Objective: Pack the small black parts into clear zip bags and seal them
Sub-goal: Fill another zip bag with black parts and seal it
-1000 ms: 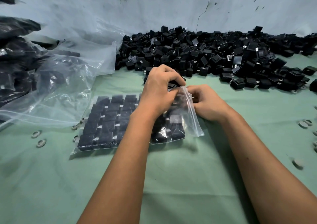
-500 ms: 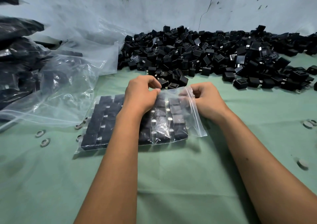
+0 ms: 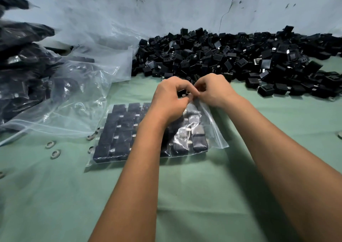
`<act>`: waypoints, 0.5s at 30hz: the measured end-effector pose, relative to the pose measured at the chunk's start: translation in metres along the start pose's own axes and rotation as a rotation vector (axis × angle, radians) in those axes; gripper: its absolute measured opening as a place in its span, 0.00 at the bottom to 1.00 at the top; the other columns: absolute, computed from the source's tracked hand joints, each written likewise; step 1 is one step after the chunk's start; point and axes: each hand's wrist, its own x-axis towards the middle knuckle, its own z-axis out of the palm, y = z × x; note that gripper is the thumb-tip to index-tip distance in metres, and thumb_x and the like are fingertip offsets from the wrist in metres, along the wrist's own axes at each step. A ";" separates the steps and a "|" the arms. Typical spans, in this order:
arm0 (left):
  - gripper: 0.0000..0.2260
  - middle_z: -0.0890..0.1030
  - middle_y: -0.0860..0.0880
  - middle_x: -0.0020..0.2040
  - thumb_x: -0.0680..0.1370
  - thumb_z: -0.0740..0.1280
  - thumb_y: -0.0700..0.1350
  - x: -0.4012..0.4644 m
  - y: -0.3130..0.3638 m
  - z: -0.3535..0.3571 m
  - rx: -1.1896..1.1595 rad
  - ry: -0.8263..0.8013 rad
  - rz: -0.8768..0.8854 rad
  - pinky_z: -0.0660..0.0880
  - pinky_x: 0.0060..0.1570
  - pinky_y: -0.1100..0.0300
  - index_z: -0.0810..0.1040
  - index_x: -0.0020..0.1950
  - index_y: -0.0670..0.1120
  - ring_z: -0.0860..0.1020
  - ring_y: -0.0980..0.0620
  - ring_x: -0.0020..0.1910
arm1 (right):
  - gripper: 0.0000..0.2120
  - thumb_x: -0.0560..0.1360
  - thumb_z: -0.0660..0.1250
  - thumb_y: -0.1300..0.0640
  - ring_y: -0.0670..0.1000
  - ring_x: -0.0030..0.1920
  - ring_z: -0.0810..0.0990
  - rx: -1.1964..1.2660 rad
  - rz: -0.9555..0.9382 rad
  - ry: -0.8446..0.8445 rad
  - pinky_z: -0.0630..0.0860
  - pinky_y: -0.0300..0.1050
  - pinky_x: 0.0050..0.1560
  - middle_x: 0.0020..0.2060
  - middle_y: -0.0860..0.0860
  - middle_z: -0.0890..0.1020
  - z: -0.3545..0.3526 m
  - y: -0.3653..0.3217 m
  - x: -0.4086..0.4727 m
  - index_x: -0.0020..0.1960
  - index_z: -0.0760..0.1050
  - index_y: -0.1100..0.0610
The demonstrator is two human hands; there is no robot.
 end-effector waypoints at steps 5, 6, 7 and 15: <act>0.16 0.75 0.51 0.53 0.73 0.73 0.31 -0.001 0.007 0.011 0.096 -0.029 0.078 0.75 0.61 0.48 0.87 0.47 0.53 0.75 0.48 0.59 | 0.16 0.70 0.80 0.49 0.56 0.48 0.81 -0.040 0.074 -0.026 0.77 0.47 0.43 0.39 0.49 0.81 0.002 -0.003 0.004 0.35 0.72 0.45; 0.16 0.75 0.51 0.53 0.74 0.73 0.32 -0.001 0.007 0.010 0.108 -0.035 0.070 0.74 0.62 0.48 0.86 0.48 0.54 0.74 0.49 0.59 | 0.13 0.70 0.80 0.48 0.55 0.48 0.82 0.029 0.093 -0.018 0.79 0.49 0.46 0.41 0.49 0.82 0.001 0.000 0.002 0.37 0.76 0.46; 0.16 0.74 0.52 0.53 0.74 0.73 0.32 -0.002 0.006 0.010 0.115 -0.041 0.063 0.74 0.62 0.48 0.86 0.48 0.55 0.73 0.49 0.59 | 0.09 0.70 0.80 0.49 0.53 0.49 0.82 0.106 0.114 0.007 0.80 0.49 0.49 0.42 0.49 0.83 -0.002 0.005 -0.001 0.40 0.79 0.48; 0.27 0.70 0.53 0.57 0.76 0.64 0.27 -0.007 0.014 0.020 0.212 -0.195 0.057 0.62 0.61 0.73 0.85 0.58 0.59 0.65 0.53 0.62 | 0.08 0.82 0.60 0.58 0.50 0.30 0.81 0.915 0.446 0.258 0.80 0.42 0.29 0.44 0.59 0.83 -0.013 0.035 -0.032 0.56 0.77 0.55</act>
